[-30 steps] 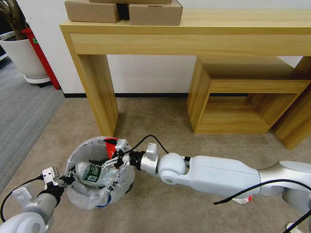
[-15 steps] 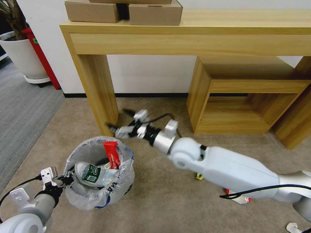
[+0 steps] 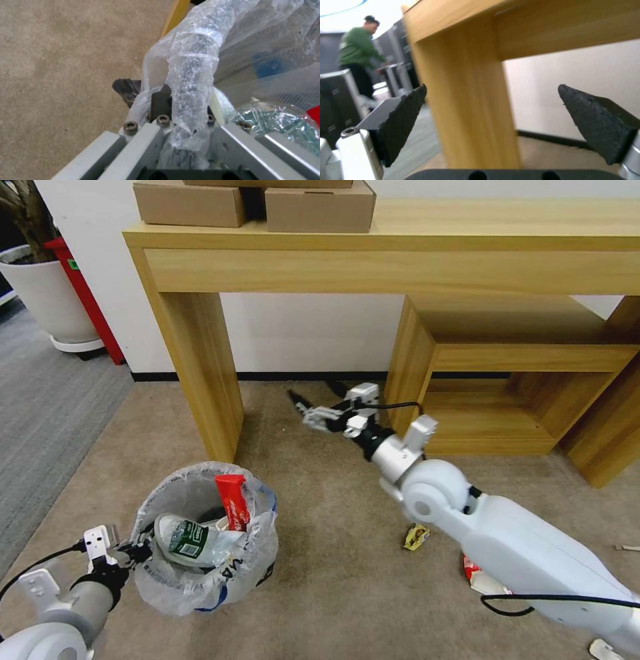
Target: Pick up the trash bin and place the garbage on the floor into it.
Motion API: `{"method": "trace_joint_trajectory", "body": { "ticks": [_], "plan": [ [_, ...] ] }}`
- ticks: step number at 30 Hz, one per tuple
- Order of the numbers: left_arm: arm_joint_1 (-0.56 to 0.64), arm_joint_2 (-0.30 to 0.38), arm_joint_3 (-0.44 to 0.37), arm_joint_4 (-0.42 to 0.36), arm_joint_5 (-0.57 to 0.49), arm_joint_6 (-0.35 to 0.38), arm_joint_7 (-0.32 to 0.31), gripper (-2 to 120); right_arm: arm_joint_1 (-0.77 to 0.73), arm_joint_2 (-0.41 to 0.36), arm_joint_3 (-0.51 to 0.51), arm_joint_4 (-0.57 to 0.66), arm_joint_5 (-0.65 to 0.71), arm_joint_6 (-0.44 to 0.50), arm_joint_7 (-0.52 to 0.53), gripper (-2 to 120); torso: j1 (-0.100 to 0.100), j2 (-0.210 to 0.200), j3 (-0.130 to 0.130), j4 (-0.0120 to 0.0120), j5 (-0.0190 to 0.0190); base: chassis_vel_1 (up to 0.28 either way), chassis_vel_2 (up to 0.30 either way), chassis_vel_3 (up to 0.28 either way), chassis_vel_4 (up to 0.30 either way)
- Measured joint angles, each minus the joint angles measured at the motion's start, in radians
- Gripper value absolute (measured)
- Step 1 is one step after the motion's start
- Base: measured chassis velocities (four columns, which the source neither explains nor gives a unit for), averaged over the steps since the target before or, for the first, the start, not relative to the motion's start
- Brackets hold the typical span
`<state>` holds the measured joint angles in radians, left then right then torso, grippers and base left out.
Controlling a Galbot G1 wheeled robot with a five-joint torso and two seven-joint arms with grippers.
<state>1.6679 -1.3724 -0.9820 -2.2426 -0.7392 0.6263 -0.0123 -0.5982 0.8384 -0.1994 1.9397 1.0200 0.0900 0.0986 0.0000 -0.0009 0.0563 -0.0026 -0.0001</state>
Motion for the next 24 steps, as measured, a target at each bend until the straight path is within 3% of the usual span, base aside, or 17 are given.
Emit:
{"method": "trace_joint_trajectory", "body": {
  "ticks": [5,14,18,24],
  "plan": [
    [0.045,-0.031,-0.035,-0.041,0.043,-0.006,0.029,1,-0.038,0.008,0.082,-0.016,-0.021,0.001,0.023,100,0.0,0.0,0.0,0.0014,0.0002,0.0,0.0,0.0,0.0],
    [0.046,-0.024,-0.035,-0.044,0.049,-0.018,0.038,1,-0.235,0.021,0.31,-0.011,-0.137,-0.033,0.085,100,0.0,0.0,0.0,0.0004,0.0003,0.0,0.0,0.0,0.0],
    [0.045,-0.023,-0.034,-0.041,0.049,-0.019,0.039,1,-0.27,0.026,0.341,-0.012,-0.175,-0.034,0.094,100,0.0,0.0,0.0,0.0004,-0.0001,0.0,0.0,0.0,0.0],
    [0.033,-0.023,-0.027,-0.031,0.05,-0.023,0.042,1,-0.37,0.088,0.486,-0.007,-0.289,-0.036,0.104,100,0.0,0.0,0.0,0.0004,0.0001,0.0,0.0,0.0,0.0]
  ]
}}
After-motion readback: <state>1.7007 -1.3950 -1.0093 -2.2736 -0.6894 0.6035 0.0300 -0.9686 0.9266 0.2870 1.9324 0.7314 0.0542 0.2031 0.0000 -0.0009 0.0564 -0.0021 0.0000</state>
